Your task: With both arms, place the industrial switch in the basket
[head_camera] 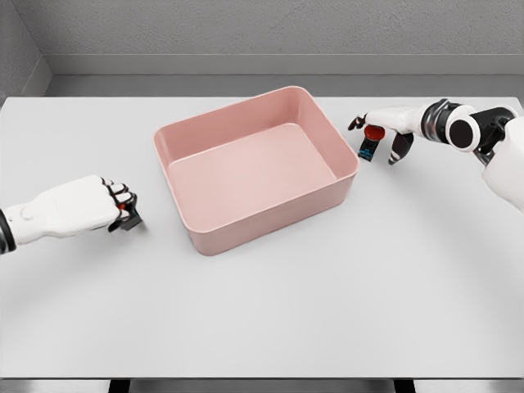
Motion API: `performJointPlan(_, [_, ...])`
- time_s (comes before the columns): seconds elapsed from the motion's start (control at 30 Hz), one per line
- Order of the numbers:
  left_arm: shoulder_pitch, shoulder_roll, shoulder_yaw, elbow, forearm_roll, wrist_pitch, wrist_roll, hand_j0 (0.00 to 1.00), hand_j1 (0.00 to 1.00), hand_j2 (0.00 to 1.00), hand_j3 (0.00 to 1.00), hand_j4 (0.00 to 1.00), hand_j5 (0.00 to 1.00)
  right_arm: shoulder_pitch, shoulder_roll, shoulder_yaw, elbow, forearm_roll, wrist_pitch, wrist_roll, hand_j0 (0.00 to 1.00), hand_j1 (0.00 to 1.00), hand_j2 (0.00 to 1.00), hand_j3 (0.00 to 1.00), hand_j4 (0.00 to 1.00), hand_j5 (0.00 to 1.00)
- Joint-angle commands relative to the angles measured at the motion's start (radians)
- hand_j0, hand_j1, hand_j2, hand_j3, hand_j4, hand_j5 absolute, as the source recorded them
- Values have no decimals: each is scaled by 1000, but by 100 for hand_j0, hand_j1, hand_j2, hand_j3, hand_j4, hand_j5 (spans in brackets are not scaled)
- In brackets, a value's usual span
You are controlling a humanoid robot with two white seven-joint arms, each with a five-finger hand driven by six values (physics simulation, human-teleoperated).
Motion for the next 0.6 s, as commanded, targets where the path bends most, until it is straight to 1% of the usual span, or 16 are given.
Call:
performJointPlan(0.0, [0,3,23,1,11,1,1,14,14,14,14,14,14,0,-2,-1,-1,4,-1,0,78,78,78,78,78,78])
performJointPlan(0.03, [2,6,61,1,32,1,1,14,14,14,14,14,14,0,0,-1,-3,4,-3,0,77,77,77,77,77,77])
performJointPlan(0.07, [5,20,80,-1,46,1,1,14,14,14,14,14,14,0,1,-1,-4,4,-4,0,77,77,77,77,77,77])
performJointPlan(0.13, [-2,19,87,-2,74,1,1,15,15,15,15,15,15,0,3,-1,-7,4,-6,0,77,77,77,77,77,77])
performJointPlan(0.23, [-6,8,118,-7,124,1,0,15,15,15,15,15,15,0,3,-1,-9,4,-9,0,71,71,71,71,71,71])
performJointPlan(0.27, [-26,6,120,-10,153,1,0,15,15,15,15,15,15,0,3,-1,-9,4,-9,0,67,67,67,67,67,67])
performJointPlan(0.3, [-43,3,120,-11,170,1,0,15,15,15,15,15,15,0,3,-1,-9,4,-9,0,66,66,66,66,66,66])
performJointPlan(0.37, [-61,-21,120,-27,196,1,0,15,15,15,15,15,15,0,3,-1,-10,6,-9,0,59,59,59,59,59,59])
performJointPlan(0.4, [-66,-30,120,-27,213,1,0,15,15,15,15,15,15,2,3,-1,-10,6,-9,0,58,58,58,58,58,58])
performJointPlan(0.43, [-83,-41,120,-27,222,1,0,15,15,15,15,15,15,0,3,-1,-12,6,-10,0,55,55,55,55,55,55])
performJointPlan(0.5, [-97,-56,118,-28,229,1,0,15,15,15,15,15,15,2,3,-1,-12,7,-12,0,53,53,53,53,53,53])
performJointPlan(0.57, [-107,-73,117,-28,248,1,0,15,15,15,15,15,15,2,3,-1,-13,9,-12,0,48,48,48,48,48,48])
